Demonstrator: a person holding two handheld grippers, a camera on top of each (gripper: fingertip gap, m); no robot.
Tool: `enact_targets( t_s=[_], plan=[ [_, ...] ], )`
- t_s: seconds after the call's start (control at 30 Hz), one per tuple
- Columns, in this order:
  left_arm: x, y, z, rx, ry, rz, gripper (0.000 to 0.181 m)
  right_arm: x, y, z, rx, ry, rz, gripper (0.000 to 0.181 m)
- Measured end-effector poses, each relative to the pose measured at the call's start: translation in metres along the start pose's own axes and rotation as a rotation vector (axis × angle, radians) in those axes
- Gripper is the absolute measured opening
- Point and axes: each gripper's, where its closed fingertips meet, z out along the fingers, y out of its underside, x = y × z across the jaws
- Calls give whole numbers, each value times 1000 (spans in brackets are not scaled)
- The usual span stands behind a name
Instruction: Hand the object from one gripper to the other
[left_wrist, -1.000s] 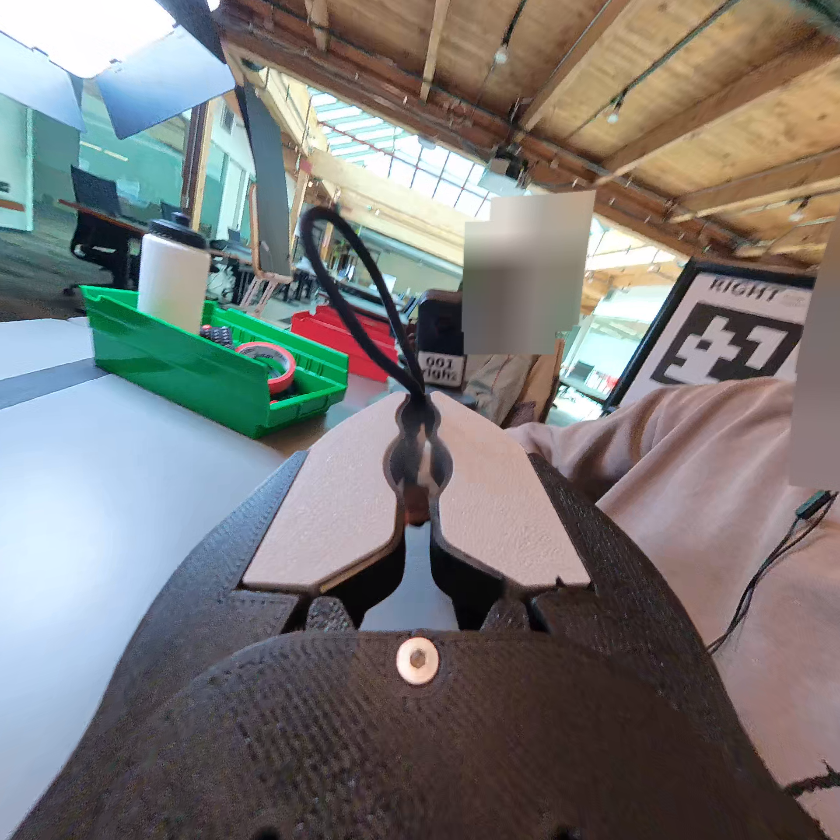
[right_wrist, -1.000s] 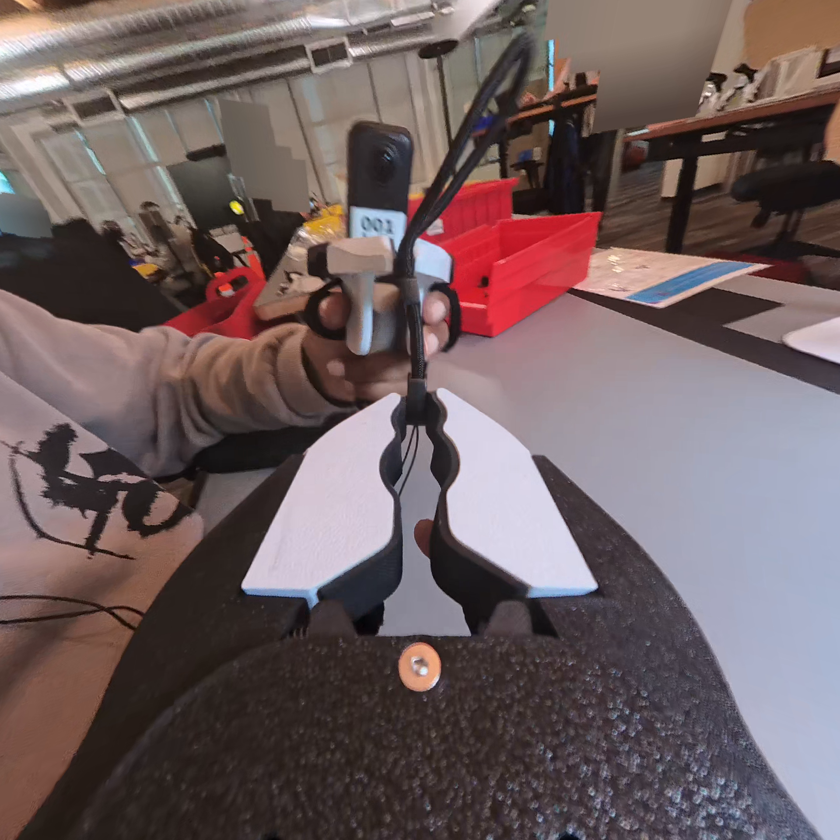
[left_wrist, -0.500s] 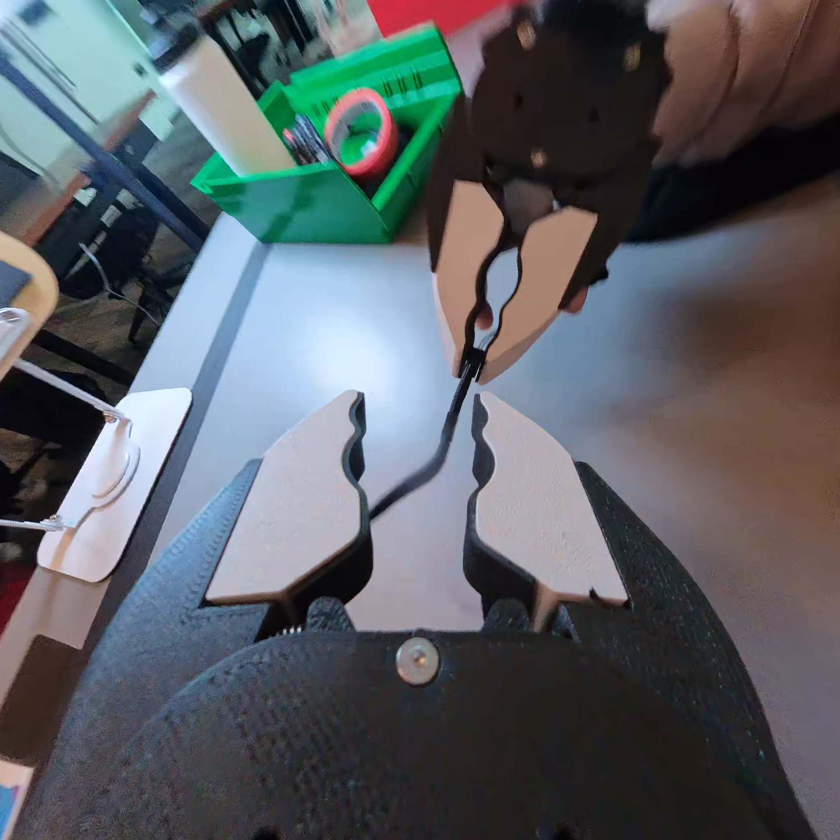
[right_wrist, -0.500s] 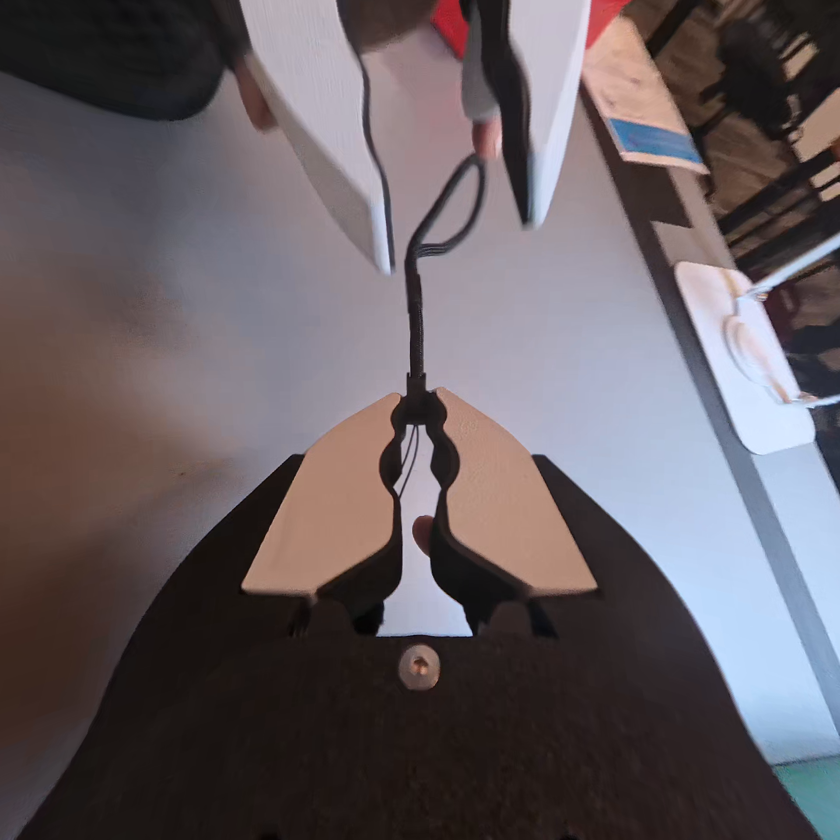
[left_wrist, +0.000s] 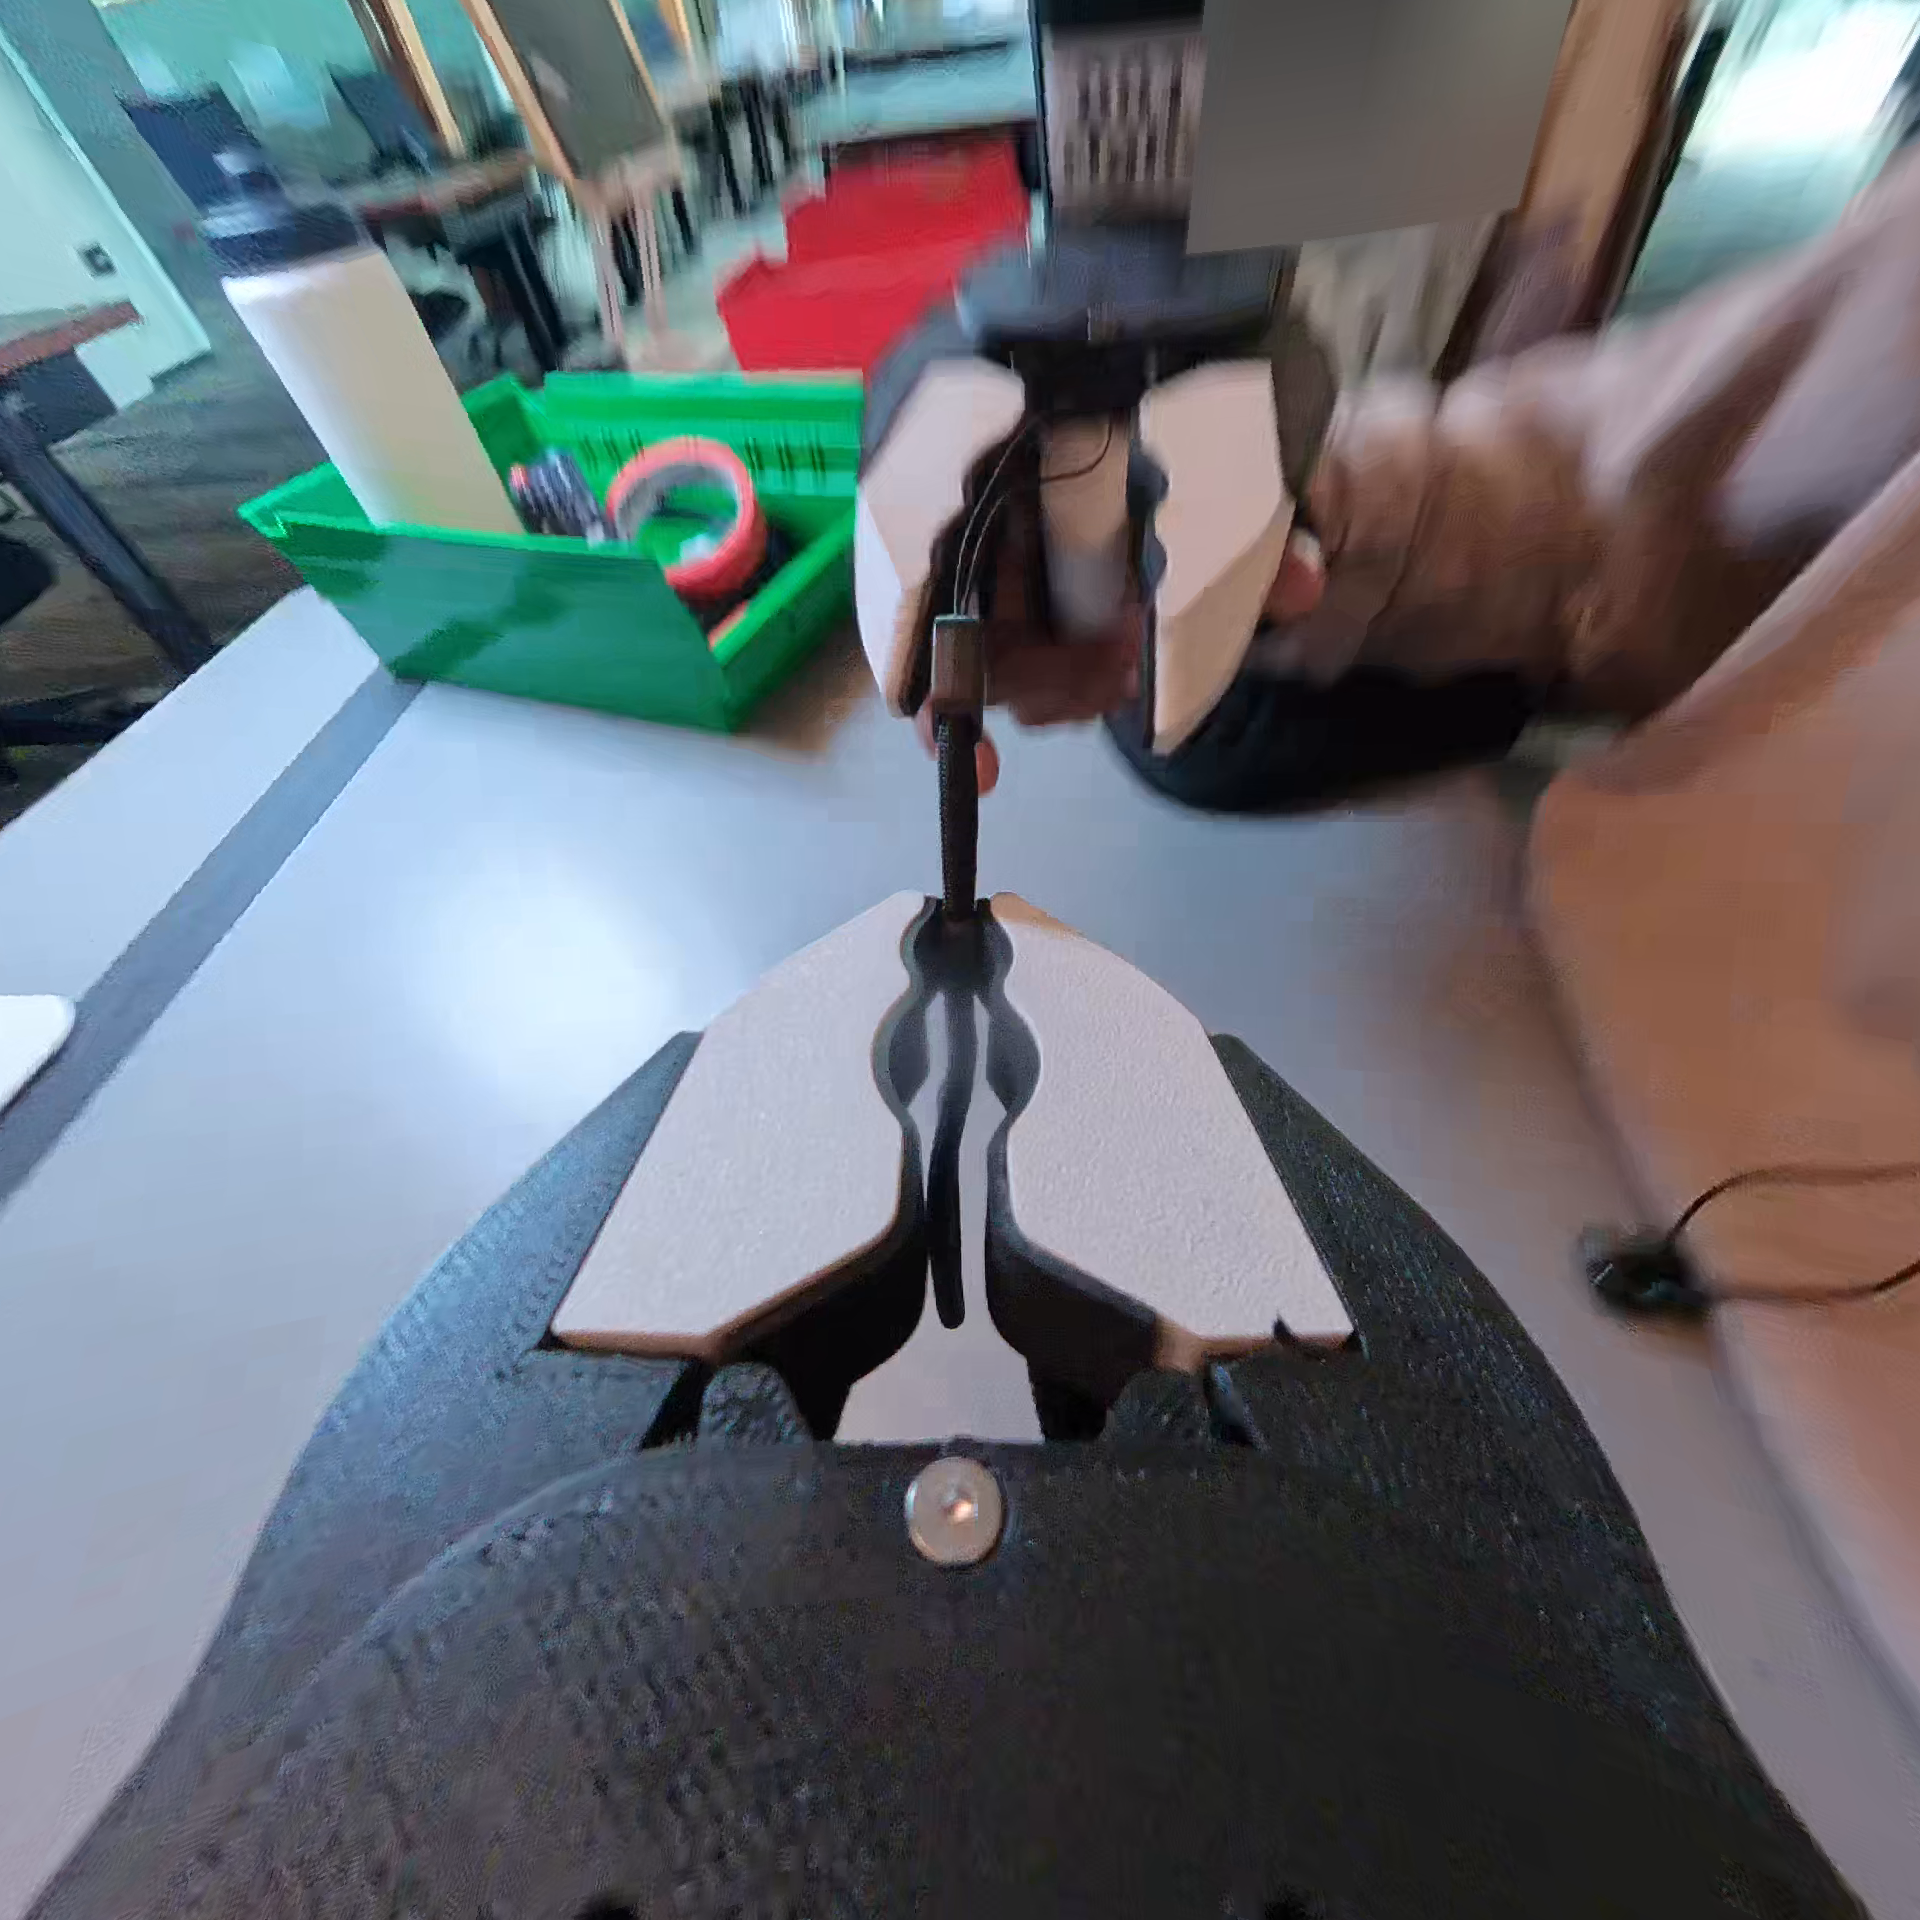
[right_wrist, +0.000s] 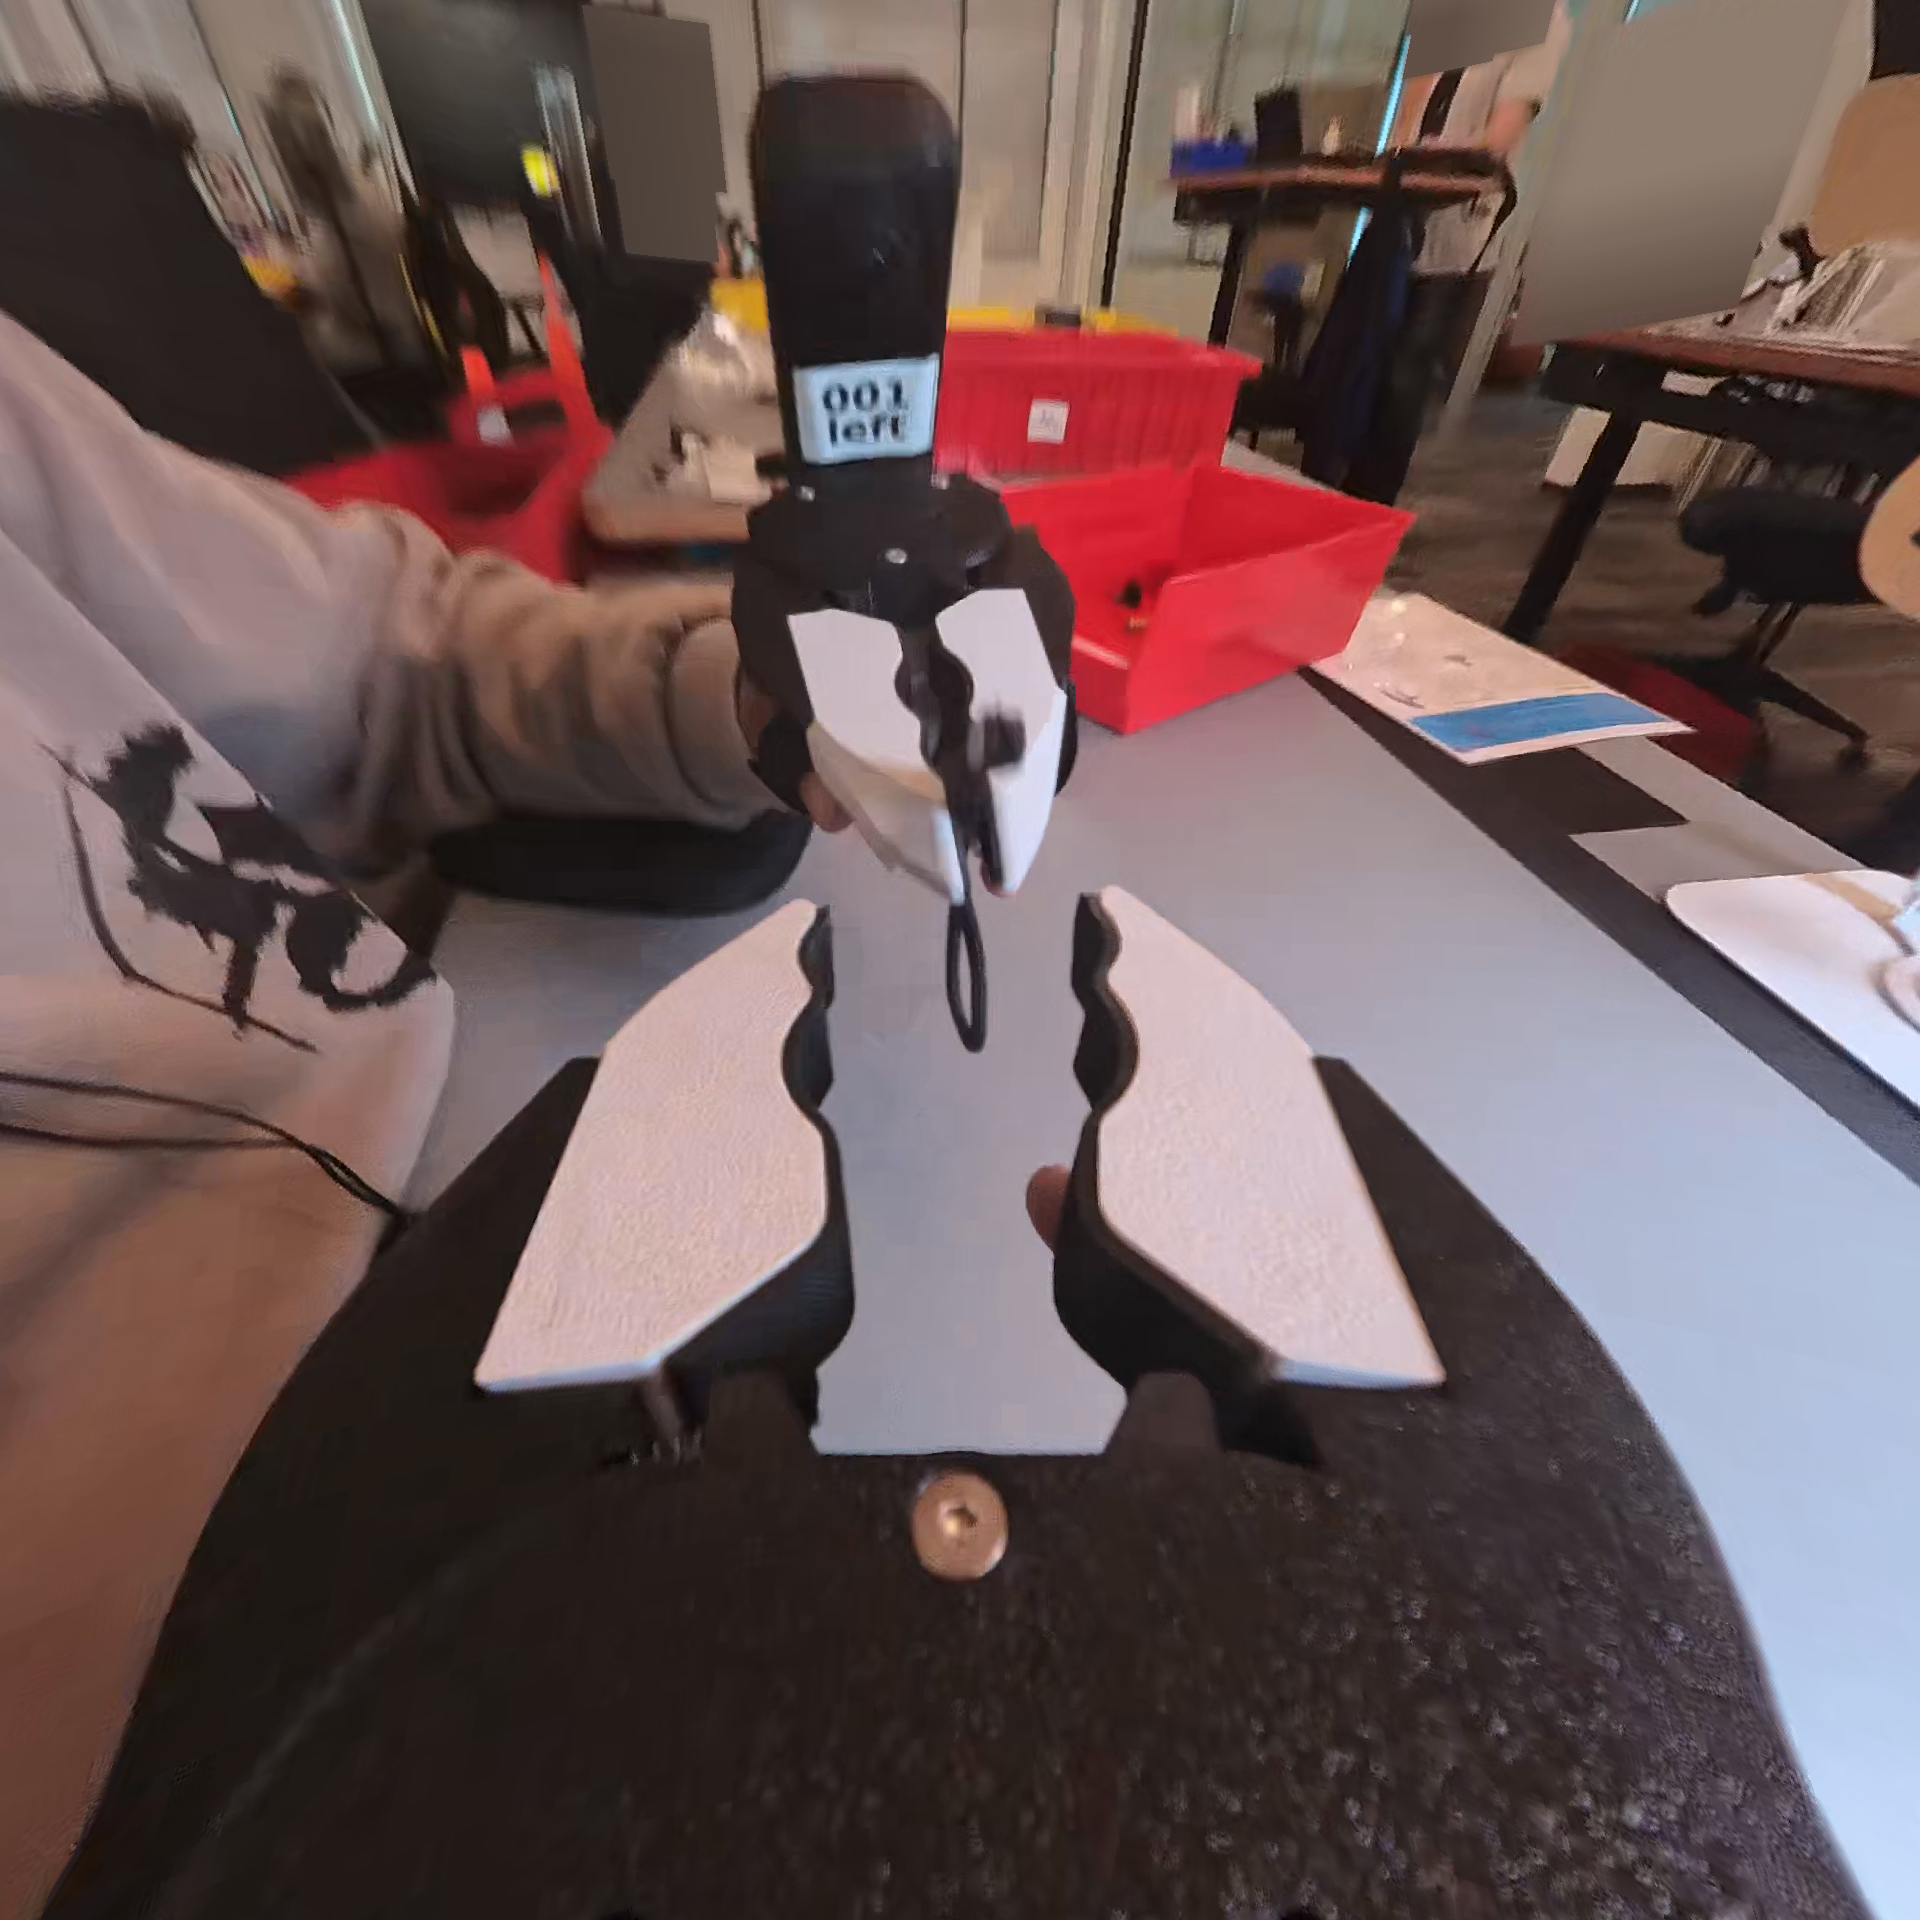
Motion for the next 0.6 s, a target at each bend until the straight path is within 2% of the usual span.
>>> enact_targets(
  t_s=[0.07, 0.17, 0.3, 0.37, 0.43, 0.5, 0.6],
  plan=[
    [-5, -24, -12, 187, 48, -157, 6, 9, 2, -2, 21, 15, 51, 50],
    [-6, -49, -26, 420, 136, -314, 6, 9, 15, 10, 20, 6, 106, 52],
    [0, -63, -30, 651, 252, -472, 6, -7, 16, 36, 94, -56, 207, 53],
    [1, -59, -21, 675, 261, -522, 6, -13, 16, 47, 116, -64, 240, 50],
    [2, -52, -11, 642, 223, -490, 6, -9, 21, 53, 100, -9, 225, 37],
    [1, -52, -10, 634, 197, -469, 6, 2, 25, 50, 79, 55, 202, 8],
    [-8, -49, -14, 610, 117, -418, 6, 5, 26, 45, 53, 42, 239, 3]
  ],
)
